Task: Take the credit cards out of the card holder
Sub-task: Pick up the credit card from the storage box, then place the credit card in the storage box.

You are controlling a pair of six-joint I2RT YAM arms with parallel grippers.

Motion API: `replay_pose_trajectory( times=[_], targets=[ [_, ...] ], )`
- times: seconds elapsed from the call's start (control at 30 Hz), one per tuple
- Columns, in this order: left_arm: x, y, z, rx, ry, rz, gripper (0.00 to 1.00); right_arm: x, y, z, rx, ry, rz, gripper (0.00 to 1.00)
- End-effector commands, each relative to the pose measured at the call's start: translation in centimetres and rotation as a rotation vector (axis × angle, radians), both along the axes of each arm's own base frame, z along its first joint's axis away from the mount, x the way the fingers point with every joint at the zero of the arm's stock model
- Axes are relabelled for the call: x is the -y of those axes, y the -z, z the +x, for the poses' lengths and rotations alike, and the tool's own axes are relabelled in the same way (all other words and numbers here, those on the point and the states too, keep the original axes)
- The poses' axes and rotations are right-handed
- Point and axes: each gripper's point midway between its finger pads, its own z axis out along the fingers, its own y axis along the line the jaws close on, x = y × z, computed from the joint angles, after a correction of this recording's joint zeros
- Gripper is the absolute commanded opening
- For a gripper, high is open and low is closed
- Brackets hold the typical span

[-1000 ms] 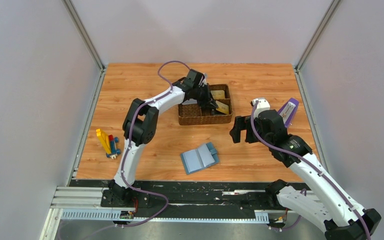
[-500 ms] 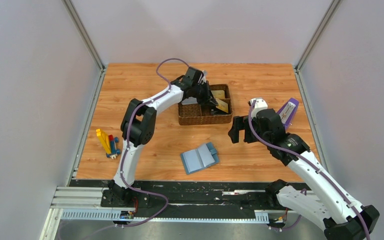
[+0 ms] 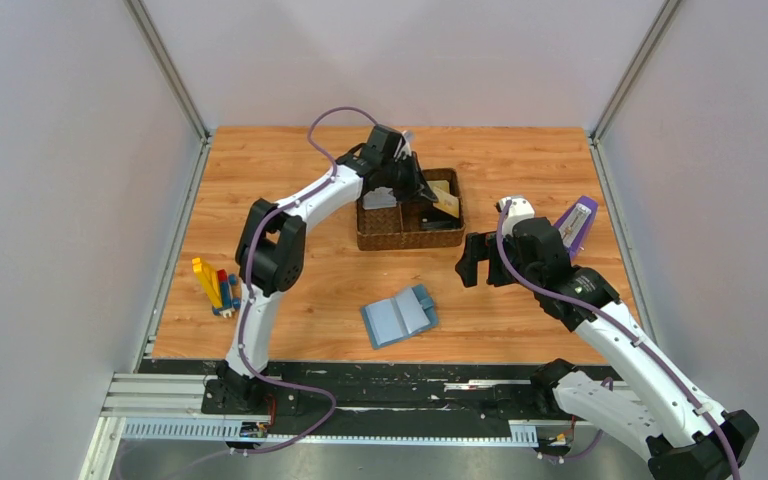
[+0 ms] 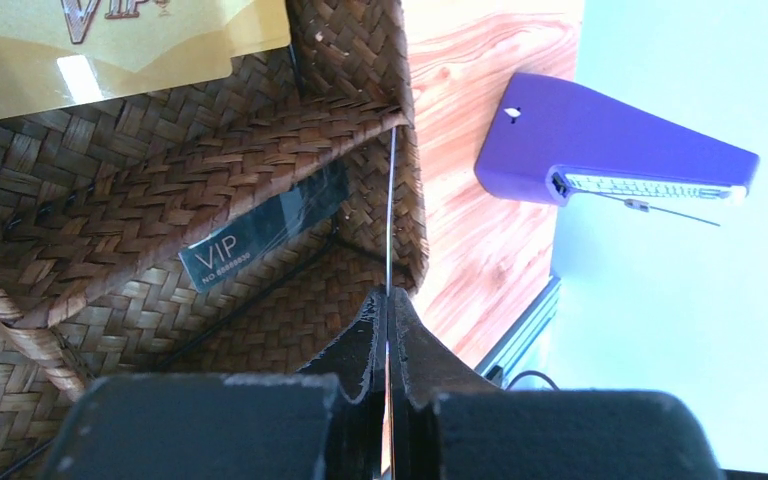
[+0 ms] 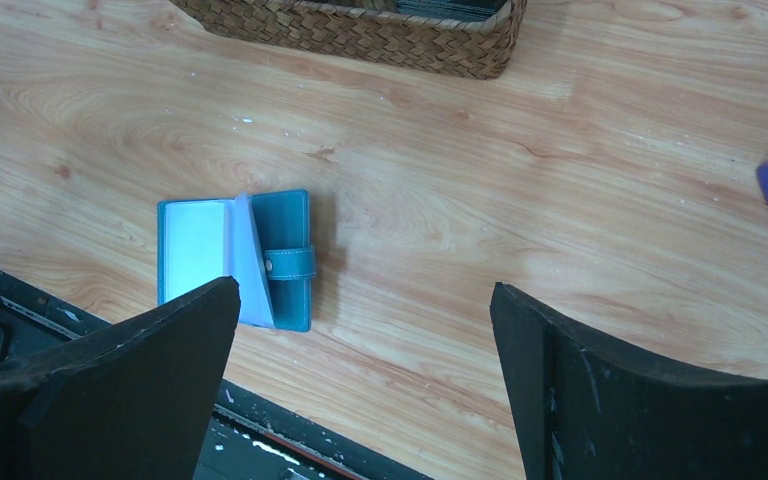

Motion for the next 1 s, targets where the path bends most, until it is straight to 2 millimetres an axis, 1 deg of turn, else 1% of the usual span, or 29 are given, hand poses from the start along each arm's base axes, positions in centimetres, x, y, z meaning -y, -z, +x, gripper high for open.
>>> replay_pose_trajectory(
  times=[0.0,0.1,0.23,0.3,0.33,0.37,0.4,0.53,0.6,0.7,0.8,0.97],
  targets=[
    [-0.5,-7.6,1.8,0.139,-0.033,-0.103,0.00,-0.7,-2.8,0.9,0.084,-0.004,0.052,1.00],
    [-1.2,-8.4,2.7,0.157,-0.061,-0.114,0.00,-0.6,-2.9,0.8,0.088,0.000,0.056,1.00],
    [-2.4,-8.6,4.0,0.165,-0.098,-0.118,0.00,-0.5,-3.2,0.9,0.096,0.008,0.056,1.00],
    [-3.1,-8.5,5.0,0.173,-0.124,-0.125,0.00,-0.5,-3.3,1.0,0.098,0.008,0.057,1.00],
    [-3.7,-8.1,5.8,0.173,-0.142,-0.121,0.00,-0.5,-3.4,1.0,0.099,0.009,0.056,1.00],
    [-3.9,-8.5,6.4,0.190,-0.150,-0.122,0.00,-0.5,-3.5,1.1,0.100,0.008,0.055,1.00],
    [-4.3,-8.5,7.4,0.205,-0.170,-0.116,0.00,-0.5,-3.5,1.1,0.099,0.007,0.054,1.00],
    [-4.5,-8.2,9.7,0.237,-0.187,-0.106,0.00,-0.5,-3.5,1.3,0.099,0.010,0.046,1.00],
    [-4.0,-7.6,10.2,0.225,-0.179,-0.117,0.00,-0.5,-3.5,1.4,0.099,0.010,0.041,1.00],
    [-3.4,-6.8,10.3,0.197,-0.169,-0.138,0.00,-0.4,-3.5,1.6,0.103,0.015,0.030,1.00],
    [-3.3,-6.1,10.0,0.187,-0.157,-0.137,0.00,-0.3,-3.4,1.8,0.102,0.019,0.017,1.00],
    [-3.1,-5.8,9.2,0.180,-0.134,-0.134,0.00,-0.4,-2.9,2.2,0.089,0.018,0.002,1.00]
  ],
)
